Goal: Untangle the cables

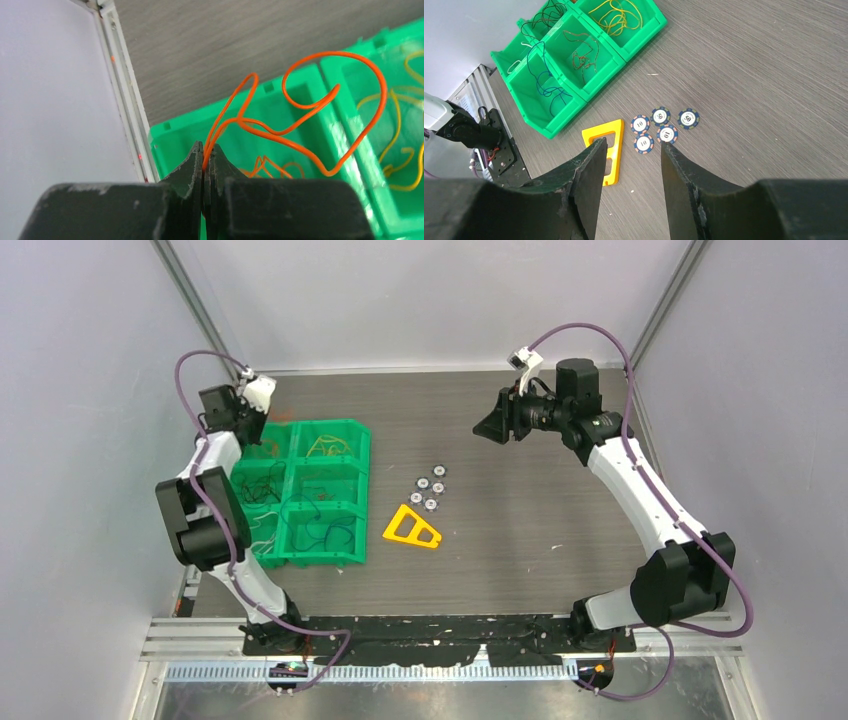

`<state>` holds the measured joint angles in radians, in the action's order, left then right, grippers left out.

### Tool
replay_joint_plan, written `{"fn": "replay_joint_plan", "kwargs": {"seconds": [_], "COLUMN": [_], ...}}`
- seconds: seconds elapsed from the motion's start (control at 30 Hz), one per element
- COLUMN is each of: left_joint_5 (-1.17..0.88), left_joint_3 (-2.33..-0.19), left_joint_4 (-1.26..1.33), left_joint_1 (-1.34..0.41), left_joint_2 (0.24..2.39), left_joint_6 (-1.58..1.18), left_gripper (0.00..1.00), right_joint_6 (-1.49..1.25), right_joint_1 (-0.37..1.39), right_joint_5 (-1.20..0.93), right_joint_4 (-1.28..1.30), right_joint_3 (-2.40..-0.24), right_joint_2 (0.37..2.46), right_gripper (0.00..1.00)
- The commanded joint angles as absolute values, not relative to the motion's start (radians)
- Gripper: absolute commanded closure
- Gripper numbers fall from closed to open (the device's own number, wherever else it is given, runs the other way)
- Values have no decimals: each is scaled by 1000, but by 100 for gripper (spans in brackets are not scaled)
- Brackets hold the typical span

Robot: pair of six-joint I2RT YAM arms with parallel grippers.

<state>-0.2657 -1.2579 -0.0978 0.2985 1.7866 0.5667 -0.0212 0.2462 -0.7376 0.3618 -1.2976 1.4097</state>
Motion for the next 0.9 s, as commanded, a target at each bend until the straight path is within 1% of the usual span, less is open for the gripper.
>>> {"fn": "replay_joint_plan", "kwargs": {"seconds": [0.0, 0.1, 0.23, 0.33, 0.53, 0.6, 0.7, 0.77, 0.87], "left_joint_5": [-386, -359, -324, -272, -204, -185, -203, -216, -249], "left_joint_3": [-1288, -1300, -1258, -1272, -1375, -1386, -1397, -1404, -1436], "left_joint_4": [-277, -356, -365, -363, -428, -440, -491, -550, -666], "left_joint_1": [358, 369, 370, 366, 332, 318, 314, 314, 316], "left_joint_2": [1758, 1782, 1792, 1824, 1882, 1873, 1820, 1782, 1725], "left_joint_6": [754, 843, 969, 985, 981, 985, 990, 1014, 1040], "left_gripper": [100, 100, 100, 100, 74, 62, 41, 31, 21], "right_joint_6": [-6, -5, -6, -5, -6, -6, -6, -6, 6], "right_joint_1": [249, 249, 249, 249, 249, 249, 249, 249, 250], "right_joint_5": [-728, -735, -737, -737, -737, -737, -732, -730, -733], "right_joint_4": [356, 356, 357, 367, 368, 368, 368, 368, 366], "right_joint_3": [-1341, -1344, -1355, -1361, -1364, -1373, -1385, -1384, -1377], "right_joint_2": [1407, 1413, 1421, 1422, 1432, 1437, 1439, 1438, 1433], "right_gripper": [50, 51, 51, 51, 51, 51, 51, 51, 51]}}
